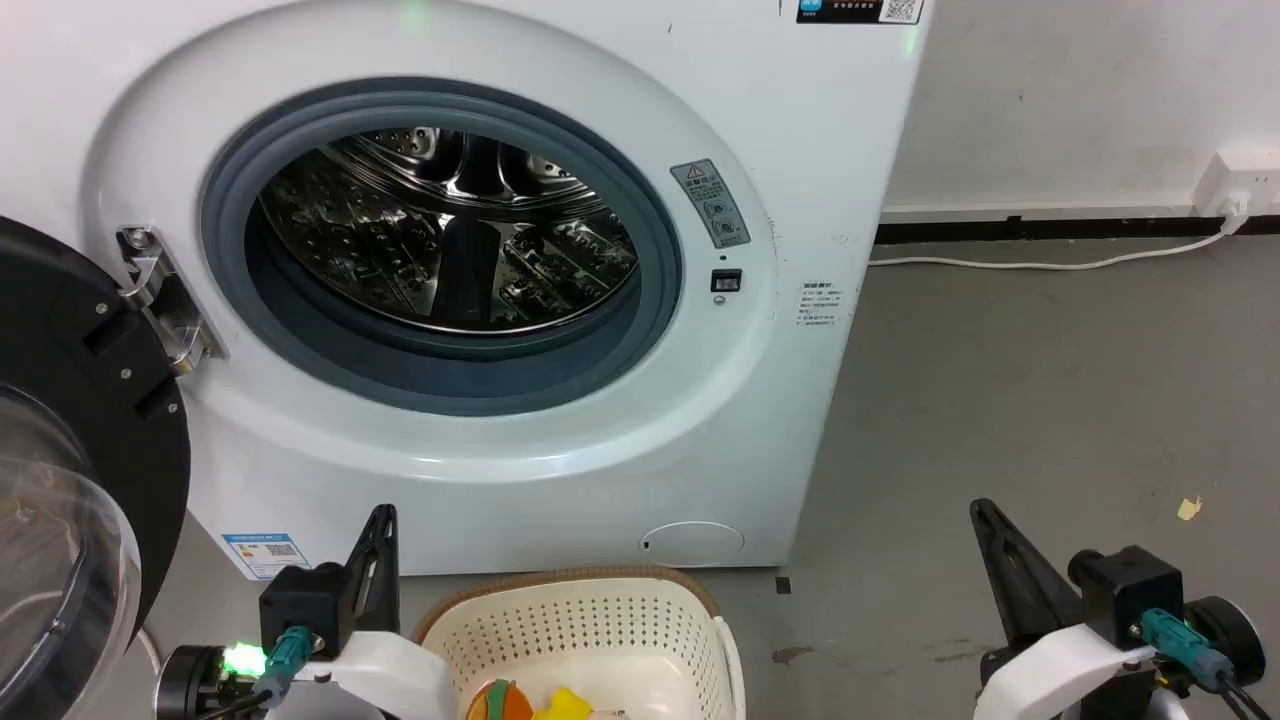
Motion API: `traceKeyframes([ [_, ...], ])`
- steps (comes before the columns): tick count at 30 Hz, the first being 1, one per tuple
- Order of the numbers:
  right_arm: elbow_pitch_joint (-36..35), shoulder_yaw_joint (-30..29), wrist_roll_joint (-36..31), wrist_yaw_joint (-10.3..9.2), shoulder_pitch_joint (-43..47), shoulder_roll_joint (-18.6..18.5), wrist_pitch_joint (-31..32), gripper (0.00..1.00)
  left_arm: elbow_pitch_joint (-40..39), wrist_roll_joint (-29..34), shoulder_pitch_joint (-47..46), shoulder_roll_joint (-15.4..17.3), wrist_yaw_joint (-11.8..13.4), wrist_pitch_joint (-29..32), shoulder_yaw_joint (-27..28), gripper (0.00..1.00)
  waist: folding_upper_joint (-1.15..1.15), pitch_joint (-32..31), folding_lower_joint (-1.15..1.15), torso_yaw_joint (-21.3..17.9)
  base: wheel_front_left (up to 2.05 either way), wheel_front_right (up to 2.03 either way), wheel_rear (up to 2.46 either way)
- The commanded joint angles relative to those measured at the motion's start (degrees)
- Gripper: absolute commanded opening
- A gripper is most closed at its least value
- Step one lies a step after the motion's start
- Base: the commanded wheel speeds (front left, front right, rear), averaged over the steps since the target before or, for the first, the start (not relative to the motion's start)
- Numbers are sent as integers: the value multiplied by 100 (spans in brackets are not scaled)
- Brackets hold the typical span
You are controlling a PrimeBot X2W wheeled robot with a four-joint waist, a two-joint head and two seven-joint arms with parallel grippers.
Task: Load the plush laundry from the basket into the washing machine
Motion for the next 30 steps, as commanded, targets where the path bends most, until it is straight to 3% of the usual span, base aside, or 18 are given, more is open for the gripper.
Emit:
traceKeyframes([
  [1,-26,-14,-36,2,-67,0,8,0,-25,10,-88,-1,-31,1,18,0,0,0,0,0,0,0,0],
  [30,-26,-14,-36,2,-67,0,8,0,-25,10,-88,-1,-31,1,18,0,0,0,0,0,0,0,0],
])
